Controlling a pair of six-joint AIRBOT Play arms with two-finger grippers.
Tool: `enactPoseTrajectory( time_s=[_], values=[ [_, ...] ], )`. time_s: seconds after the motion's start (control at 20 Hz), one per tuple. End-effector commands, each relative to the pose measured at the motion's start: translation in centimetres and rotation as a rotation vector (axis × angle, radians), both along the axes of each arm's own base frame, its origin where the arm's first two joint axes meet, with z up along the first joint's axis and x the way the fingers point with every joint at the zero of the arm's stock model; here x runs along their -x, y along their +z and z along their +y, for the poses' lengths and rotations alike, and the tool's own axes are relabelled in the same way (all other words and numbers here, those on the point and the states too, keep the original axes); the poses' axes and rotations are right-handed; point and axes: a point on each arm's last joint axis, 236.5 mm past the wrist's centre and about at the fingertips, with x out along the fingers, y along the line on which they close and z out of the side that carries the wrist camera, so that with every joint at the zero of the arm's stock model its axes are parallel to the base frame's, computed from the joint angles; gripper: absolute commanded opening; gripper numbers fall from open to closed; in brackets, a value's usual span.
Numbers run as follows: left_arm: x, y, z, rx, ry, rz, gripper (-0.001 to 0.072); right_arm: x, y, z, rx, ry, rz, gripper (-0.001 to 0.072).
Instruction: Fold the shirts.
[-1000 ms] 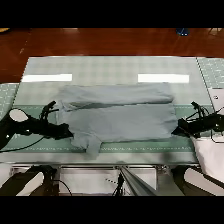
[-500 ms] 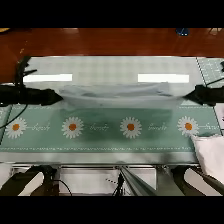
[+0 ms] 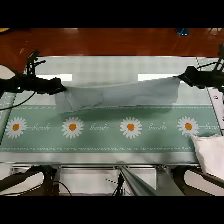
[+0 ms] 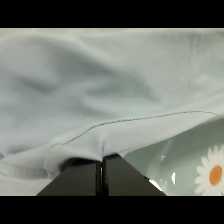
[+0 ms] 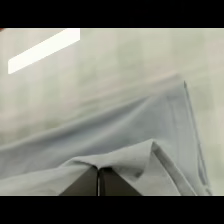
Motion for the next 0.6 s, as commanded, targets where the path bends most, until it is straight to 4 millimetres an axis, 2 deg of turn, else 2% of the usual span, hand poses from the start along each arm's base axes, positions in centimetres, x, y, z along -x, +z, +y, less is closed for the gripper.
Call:
enactPoseTrajectory(
  time_s=[0.0, 0.15, 0.35, 0.4, 0.45, 0.55],
  values=[
    [-3.8, -2.2, 0.4, -0.001, 0.001, 0.026, 0.0027, -3.4, -3.0, -1.1, 0.058, -0.081, -0.036, 0.0020],
    [-5.5, -3.8, 0.1, 0.012, -0.033, 0.079, 0.0027, -3.6, -5.9, -1.1, 0.064, -0.078, 0.015, 0.0021],
    [-4.6, -7.4, -0.4, 0.035, -0.079, 0.208, 0.0033, -2.8, -9.0, -0.6, 0.090, -0.029, 0.090, 0.0022],
    [-4.3, -8.1, -0.4, 0.040, -0.083, 0.232, 0.0083, -2.5, -9.5, -0.6, 0.103, -0.014, 0.105, 0.0022],
    [-3.9, -8.6, -0.3, 0.043, -0.089, 0.255, 0.0165, -2.3, -9.9, -0.7, 0.123, -0.002, 0.114, 0.0022],
    [-3.4, -9.1, 0.7, 0.021, -0.092, 0.278, 0.0374, -1.8, -10.4, -1.3, 0.179, 0.028, 0.129, 0.0023]
  ],
)
